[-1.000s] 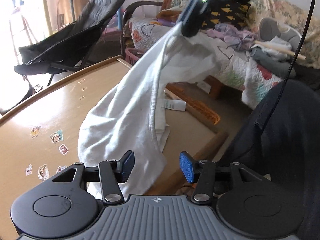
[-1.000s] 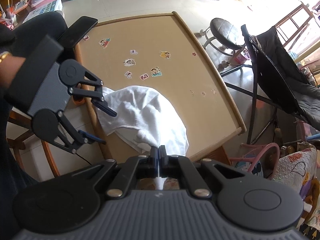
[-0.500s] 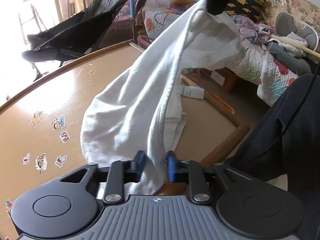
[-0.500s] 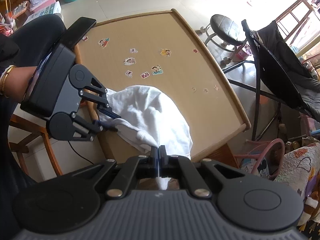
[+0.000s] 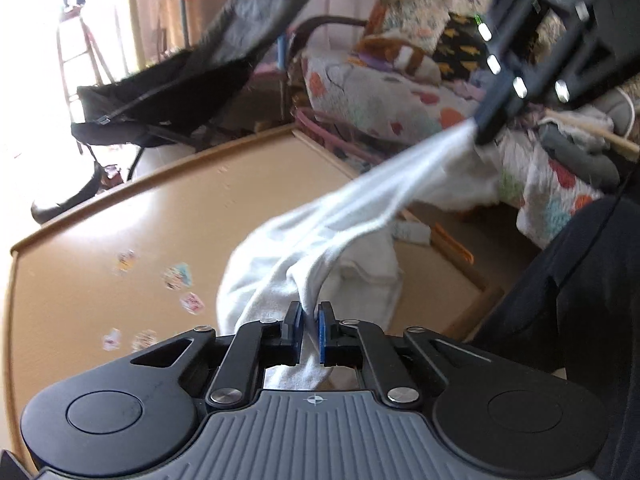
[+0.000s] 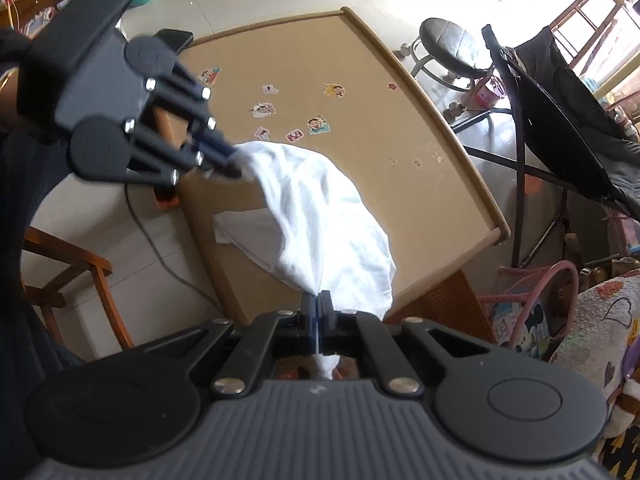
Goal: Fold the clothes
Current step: 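Stretch the white cloth between both grippers, raising the right gripper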
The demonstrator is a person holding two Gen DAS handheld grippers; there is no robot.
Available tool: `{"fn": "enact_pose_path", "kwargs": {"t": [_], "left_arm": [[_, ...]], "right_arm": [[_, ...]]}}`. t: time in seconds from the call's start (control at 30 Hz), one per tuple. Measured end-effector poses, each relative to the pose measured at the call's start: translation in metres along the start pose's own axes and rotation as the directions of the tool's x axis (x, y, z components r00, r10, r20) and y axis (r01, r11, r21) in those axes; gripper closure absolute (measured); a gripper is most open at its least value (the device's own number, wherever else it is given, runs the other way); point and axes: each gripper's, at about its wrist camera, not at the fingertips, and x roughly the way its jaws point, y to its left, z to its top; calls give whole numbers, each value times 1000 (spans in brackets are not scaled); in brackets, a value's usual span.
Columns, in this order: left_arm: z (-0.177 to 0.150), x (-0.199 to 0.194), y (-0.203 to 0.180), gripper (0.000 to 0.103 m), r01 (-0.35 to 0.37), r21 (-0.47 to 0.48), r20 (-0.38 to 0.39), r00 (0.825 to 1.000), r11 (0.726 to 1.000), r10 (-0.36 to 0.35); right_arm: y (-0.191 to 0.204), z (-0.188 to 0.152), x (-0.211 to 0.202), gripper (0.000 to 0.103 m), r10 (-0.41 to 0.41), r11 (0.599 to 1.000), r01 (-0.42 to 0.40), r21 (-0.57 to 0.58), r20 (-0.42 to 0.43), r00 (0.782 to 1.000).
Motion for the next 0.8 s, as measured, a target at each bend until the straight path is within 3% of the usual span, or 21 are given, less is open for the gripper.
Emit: {"fn": "enact_pose_path", "kwargs": {"t": [0.37, 0.8], "left_arm": [[48, -60, 14, 96, 0, 64, 48, 999, 998, -3], [90, -175, -8, 96, 21, 148, 152, 987, 989, -44]], "right_arm": [[8, -3, -34, 102, 18, 1000, -18, 4, 60, 998], [30, -15, -121, 102, 12, 1000, -9, -14, 168, 986]]}}
